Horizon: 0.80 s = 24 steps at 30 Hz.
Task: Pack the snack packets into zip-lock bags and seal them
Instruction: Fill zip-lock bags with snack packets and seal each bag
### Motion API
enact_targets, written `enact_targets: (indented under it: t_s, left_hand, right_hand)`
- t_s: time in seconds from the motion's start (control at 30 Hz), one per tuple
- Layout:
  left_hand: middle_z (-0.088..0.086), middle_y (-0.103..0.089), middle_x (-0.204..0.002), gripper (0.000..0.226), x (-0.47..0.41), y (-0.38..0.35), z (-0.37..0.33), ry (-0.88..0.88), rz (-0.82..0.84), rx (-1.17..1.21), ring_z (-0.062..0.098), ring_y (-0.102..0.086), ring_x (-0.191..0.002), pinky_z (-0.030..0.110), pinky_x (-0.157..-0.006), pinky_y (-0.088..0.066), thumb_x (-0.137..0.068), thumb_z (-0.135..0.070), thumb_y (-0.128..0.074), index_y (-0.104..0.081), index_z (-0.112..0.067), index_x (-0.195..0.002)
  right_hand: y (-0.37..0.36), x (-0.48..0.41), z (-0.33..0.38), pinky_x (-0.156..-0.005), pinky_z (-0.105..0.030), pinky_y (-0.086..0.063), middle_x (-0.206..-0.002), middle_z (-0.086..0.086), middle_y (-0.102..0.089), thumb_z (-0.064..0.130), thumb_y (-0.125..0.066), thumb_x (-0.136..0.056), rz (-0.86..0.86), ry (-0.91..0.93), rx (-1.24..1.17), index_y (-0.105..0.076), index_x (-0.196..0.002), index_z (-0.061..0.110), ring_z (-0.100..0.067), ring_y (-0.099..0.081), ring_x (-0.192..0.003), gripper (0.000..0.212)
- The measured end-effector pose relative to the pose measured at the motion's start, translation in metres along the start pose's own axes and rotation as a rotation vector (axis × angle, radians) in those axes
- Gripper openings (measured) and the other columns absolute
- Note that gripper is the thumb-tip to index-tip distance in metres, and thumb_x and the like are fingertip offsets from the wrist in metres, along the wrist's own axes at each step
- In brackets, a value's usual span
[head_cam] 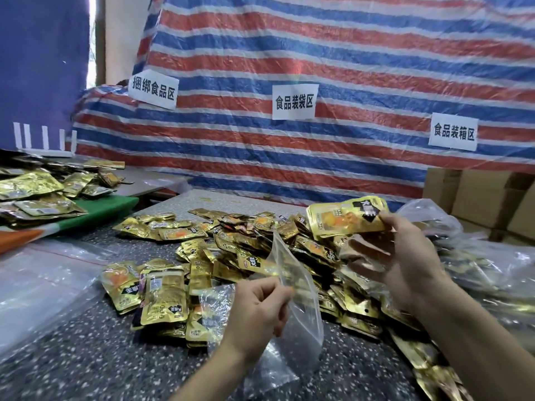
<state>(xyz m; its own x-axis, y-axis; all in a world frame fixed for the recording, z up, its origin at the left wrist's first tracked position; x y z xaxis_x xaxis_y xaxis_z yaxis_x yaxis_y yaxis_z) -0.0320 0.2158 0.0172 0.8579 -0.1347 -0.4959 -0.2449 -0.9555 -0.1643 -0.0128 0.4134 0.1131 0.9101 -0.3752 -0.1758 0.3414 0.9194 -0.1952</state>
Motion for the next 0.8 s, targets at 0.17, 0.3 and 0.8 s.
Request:
enact_targets:
  t_s: [0.17,0.3,0.8]
  left_hand:
    - [0.007,-0.05,-0.047,0.041,0.001,-0.003,0.001,0.037,0.052,0.009,0.016,-0.041,-0.041,0.024,-0.042,-0.035,-0.092,-0.007,-0.06,-0.057,-0.011,-0.052]
    - [0.006,-0.052,-0.051,0.043,0.002,-0.004,0.002,0.081,0.086,0.014,0.018,-0.043,-0.044,0.026,-0.041,-0.036,-0.094,-0.007,-0.054,-0.059,-0.018,-0.052]
    - [-0.004,-0.052,-0.056,0.035,0.005,-0.01,0.002,0.055,0.126,-0.027,0.01,-0.046,-0.05,0.022,-0.046,-0.039,-0.099,-0.011,-0.054,-0.052,-0.012,-0.065]
  right_hand:
    - [-0.015,0.032,-0.015,-0.071,-0.07,-0.055,-0.097,-0.016,-0.067,0.031,-0.049,-0.099,0.188,-0.232,-0.173,-0.059,-0.097,0.009,-0.037,-0.071,-0.094,0.025]
    - [-0.018,0.041,-0.036,-0.057,-0.053,-0.058,-0.08,-0.016,-0.072,0.026,-0.055,-0.097,0.155,-0.214,-0.098,-0.062,-0.088,0.008,-0.033,-0.073,-0.07,0.021]
    - [0.0,0.032,-0.072,-0.054,-0.037,-0.061,-0.087,-0.021,-0.076,0.018,-0.079,-0.069,0.079,-0.072,-0.096,-0.068,-0.101,-0.003,-0.043,-0.074,-0.073,0.04]
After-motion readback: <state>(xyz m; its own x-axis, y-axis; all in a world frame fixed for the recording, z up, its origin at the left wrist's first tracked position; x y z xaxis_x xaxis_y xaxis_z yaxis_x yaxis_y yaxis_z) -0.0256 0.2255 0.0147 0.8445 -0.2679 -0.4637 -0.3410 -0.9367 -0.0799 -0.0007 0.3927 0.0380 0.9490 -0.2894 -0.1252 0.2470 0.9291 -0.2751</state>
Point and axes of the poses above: each hand's wrist, its own x-axis away from the middle knuckle, its own y-axis out of the back of the hand, z = x × y, the point moved 5 cm from there along -x, towards the middle knuckle
